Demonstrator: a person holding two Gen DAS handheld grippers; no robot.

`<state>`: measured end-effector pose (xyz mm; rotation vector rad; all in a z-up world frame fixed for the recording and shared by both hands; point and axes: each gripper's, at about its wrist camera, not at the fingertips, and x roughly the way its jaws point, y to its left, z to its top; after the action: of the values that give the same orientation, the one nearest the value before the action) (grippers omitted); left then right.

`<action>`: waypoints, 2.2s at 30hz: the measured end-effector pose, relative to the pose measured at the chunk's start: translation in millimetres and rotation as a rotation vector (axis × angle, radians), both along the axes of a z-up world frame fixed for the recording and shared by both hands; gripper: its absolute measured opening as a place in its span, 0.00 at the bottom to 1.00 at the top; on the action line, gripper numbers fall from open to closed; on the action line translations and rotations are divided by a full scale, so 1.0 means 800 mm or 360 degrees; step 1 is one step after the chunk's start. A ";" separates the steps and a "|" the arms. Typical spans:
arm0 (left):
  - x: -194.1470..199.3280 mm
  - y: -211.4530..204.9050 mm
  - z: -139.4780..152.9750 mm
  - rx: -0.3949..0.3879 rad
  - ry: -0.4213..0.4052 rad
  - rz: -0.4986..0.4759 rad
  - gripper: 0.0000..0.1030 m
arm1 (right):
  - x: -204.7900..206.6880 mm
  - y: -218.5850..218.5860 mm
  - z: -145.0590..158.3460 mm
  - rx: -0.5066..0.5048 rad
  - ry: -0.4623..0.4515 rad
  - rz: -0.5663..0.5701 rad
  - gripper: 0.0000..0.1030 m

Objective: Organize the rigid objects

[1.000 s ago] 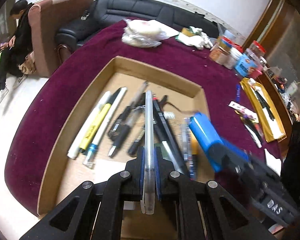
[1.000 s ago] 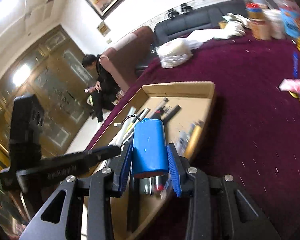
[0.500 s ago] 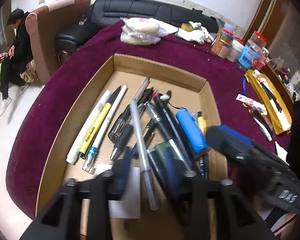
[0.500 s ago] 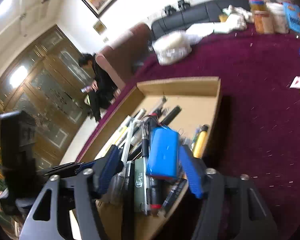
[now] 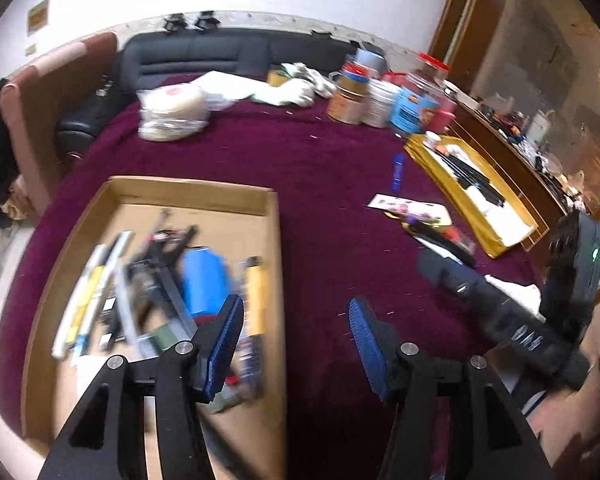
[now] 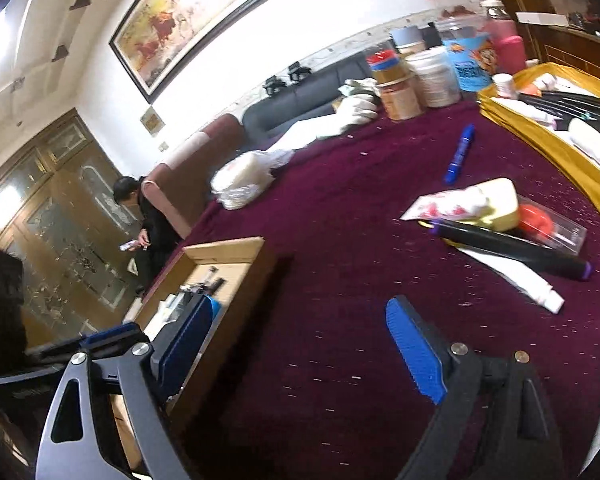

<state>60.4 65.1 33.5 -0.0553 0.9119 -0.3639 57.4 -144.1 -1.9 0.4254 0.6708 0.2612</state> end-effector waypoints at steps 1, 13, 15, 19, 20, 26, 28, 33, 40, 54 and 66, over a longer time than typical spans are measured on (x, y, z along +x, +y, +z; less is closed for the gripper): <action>0.006 -0.011 0.000 -0.0012 0.0027 -0.0020 0.57 | -0.002 -0.006 -0.003 -0.0015 -0.0004 -0.0072 0.86; 0.087 -0.115 -0.020 -0.0020 0.0256 -0.0102 0.56 | -0.031 -0.081 -0.018 0.0241 0.0009 -0.0549 0.86; 0.099 -0.131 -0.023 -0.0012 0.0283 -0.0125 0.56 | -0.032 -0.084 -0.023 0.0206 -0.0005 -0.0558 0.86; 0.130 -0.170 -0.021 0.0036 0.0297 -0.0189 0.56 | -0.045 -0.088 -0.028 0.0253 -0.0083 -0.0557 0.86; 0.138 -0.180 -0.021 0.0049 0.0303 -0.0202 0.56 | -0.049 -0.088 -0.026 0.0238 -0.0112 -0.0579 0.86; 0.192 -0.237 -0.044 0.0060 0.0488 -0.0251 0.56 | -0.053 -0.092 -0.023 0.0224 -0.0141 -0.0641 0.86; 0.210 -0.249 -0.054 0.0069 0.0549 -0.0216 0.56 | -0.056 -0.094 -0.023 0.0221 -0.0139 -0.0683 0.86; 0.240 -0.275 -0.075 0.0124 0.0658 -0.0156 0.56 | -0.057 -0.098 -0.024 0.0227 -0.0151 -0.0722 0.86; 0.228 -0.253 -0.097 0.0047 0.0804 -0.0200 0.32 | -0.058 -0.101 -0.026 0.0234 -0.0134 -0.0743 0.86; 0.140 -0.114 -0.098 -0.0108 0.0811 -0.0159 0.31 | -0.043 -0.097 -0.030 0.0237 -0.0052 -0.0664 0.86; 0.049 -0.086 -0.092 0.0093 0.0553 -0.0246 0.34 | -0.022 -0.083 -0.037 0.0186 0.0071 -0.0537 0.86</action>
<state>99.5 -3.8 -39.8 0.0065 1.2742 -0.4802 40.0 -210.7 -31.3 0.6490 0.6180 -0.0298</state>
